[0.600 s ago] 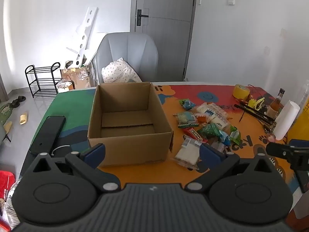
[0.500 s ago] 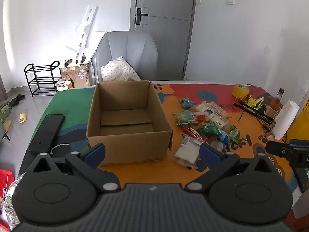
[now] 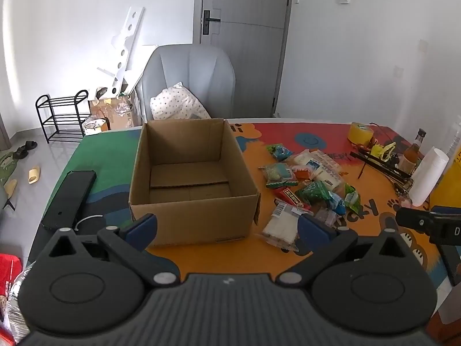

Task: Organize snacks
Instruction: 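Move both tools toward the snack pile beside the cardboard box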

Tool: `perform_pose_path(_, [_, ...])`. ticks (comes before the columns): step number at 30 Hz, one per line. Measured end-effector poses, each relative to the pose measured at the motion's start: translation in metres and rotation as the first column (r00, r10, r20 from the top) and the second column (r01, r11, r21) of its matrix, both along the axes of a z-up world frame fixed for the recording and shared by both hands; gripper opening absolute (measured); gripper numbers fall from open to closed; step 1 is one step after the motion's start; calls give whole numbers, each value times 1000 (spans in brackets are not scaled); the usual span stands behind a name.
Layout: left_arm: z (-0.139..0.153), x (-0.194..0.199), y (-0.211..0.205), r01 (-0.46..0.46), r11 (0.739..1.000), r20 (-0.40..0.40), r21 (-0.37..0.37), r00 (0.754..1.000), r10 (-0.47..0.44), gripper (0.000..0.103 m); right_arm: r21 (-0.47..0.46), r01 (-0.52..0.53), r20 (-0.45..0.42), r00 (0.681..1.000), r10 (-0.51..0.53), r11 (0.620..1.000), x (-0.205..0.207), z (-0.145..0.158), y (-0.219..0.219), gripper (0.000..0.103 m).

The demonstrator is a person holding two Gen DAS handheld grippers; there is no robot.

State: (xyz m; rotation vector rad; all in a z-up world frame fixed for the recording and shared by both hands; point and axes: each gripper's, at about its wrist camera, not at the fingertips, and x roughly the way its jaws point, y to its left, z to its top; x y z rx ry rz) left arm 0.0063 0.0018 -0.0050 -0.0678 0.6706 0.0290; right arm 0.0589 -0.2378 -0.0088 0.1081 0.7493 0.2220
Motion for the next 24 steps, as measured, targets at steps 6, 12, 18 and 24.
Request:
perform_pose_path(6, [-2,4,1,0,1000,-7,0,1000,0,103,7,-1,-2,1000,1,1000,5,1,-2,103])
perform_pose_path(12, [-2,5,1,2,1000,-3,-4,1000,-2,103,4,-9,-1,1000,9,1000,6,3,0,103])
perform_pose_path(18, [-3,6,1,3,1000,-9,-9,1000,-3,103,-1,-3,-5,1000,3,1000,5,1,0,103])
perform_pose_path(24, [-4,7,-2,5,1000,-15,-4,1000,-5,103,7,2,-13,1000,-2,1000,3,-2,-3,103])
